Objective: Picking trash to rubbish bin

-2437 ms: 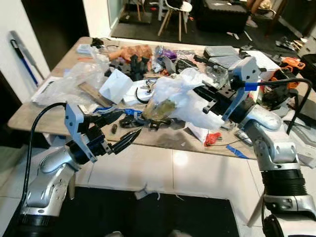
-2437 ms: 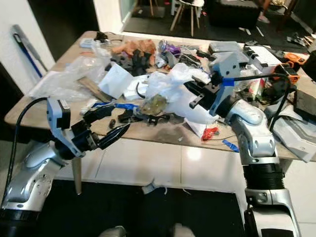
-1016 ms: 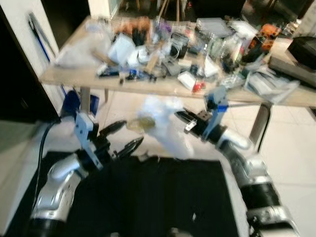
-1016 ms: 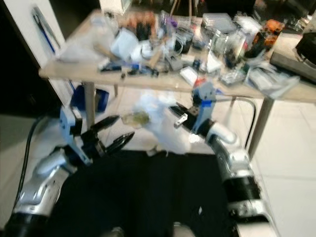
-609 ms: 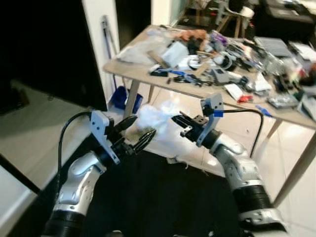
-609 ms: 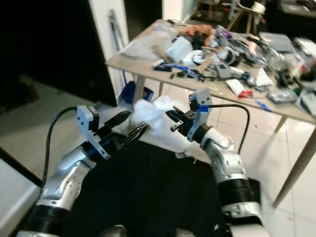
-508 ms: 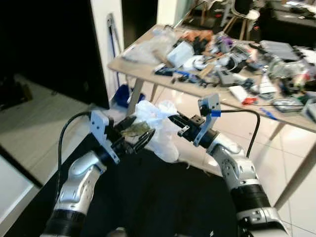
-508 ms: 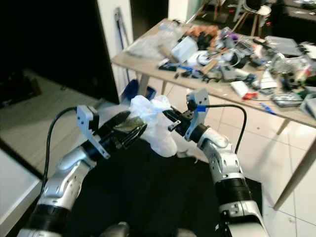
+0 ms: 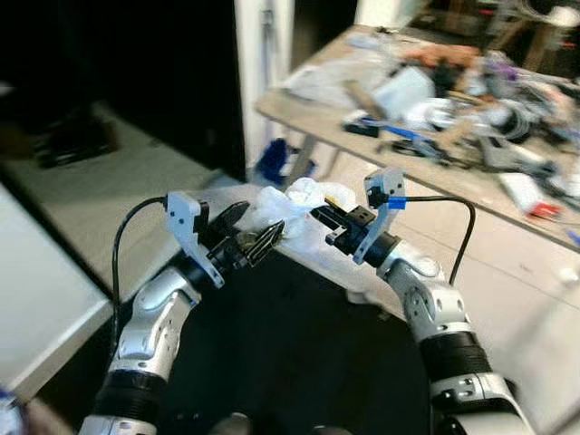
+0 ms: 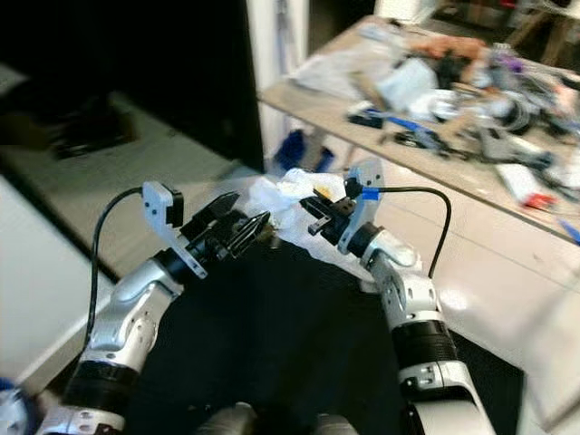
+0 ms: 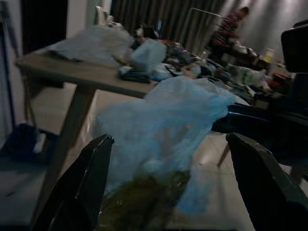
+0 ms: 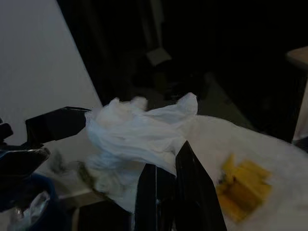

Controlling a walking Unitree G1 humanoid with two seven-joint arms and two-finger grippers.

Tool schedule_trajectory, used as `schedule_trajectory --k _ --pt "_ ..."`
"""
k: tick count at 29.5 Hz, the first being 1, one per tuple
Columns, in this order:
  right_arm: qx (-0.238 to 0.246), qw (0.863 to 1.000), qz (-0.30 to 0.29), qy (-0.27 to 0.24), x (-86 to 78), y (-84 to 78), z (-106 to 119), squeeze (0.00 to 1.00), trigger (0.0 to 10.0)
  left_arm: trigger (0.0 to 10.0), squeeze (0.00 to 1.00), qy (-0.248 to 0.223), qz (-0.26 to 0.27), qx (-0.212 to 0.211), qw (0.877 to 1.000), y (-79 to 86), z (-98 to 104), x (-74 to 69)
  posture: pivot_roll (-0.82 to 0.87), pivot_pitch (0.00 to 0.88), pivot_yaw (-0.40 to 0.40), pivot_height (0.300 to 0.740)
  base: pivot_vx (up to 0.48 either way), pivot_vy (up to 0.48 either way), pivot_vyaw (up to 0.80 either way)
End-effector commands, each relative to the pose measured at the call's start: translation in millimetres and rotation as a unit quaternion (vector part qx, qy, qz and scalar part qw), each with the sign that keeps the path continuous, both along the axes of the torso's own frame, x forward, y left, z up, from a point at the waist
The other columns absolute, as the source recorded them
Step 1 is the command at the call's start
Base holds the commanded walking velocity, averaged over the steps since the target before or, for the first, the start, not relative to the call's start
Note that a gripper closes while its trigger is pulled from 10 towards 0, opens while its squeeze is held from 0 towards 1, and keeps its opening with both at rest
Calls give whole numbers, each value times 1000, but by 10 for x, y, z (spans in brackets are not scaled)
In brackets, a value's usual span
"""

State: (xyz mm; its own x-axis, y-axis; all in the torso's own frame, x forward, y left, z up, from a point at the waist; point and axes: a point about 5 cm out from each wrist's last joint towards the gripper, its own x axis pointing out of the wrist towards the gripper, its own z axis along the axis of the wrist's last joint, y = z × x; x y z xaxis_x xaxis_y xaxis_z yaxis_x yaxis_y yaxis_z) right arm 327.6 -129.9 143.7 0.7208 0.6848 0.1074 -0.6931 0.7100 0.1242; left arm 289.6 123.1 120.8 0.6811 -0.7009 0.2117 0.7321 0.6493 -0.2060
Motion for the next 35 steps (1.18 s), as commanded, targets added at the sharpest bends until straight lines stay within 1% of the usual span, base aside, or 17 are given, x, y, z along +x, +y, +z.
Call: schedule_trajectory --k 1,7,13,23,35 --pt "2 1000 2 3 -6 9 -24 0 10000 10000 0 3 0 0 1000 -2 -24 0 2 0 -21 740 0 0 719" --pt "5 1000 -1 6 13 -5 -47 0 10000 10000 0 6 7 -16 1000 9 -33 22 2 0 -21 740 0 0 717" --pt "7 1000 -2 6 10 -11 -56 0 10000 10000 0 8 13 -24 1000 25 -55 25 5 0 -24 740 0 0 716" --pt "9 1000 -6 6 13 -14 -80 0 10000 10000 0 17 49 -40 998 90 -98 32 7 0 -21 740 0 0 712" --pt "11 1000 -10 6 18 -23 -93 0 10000 10000 0 22 42 -41 998 82 -114 39 8 0 -22 740 0 0 712"
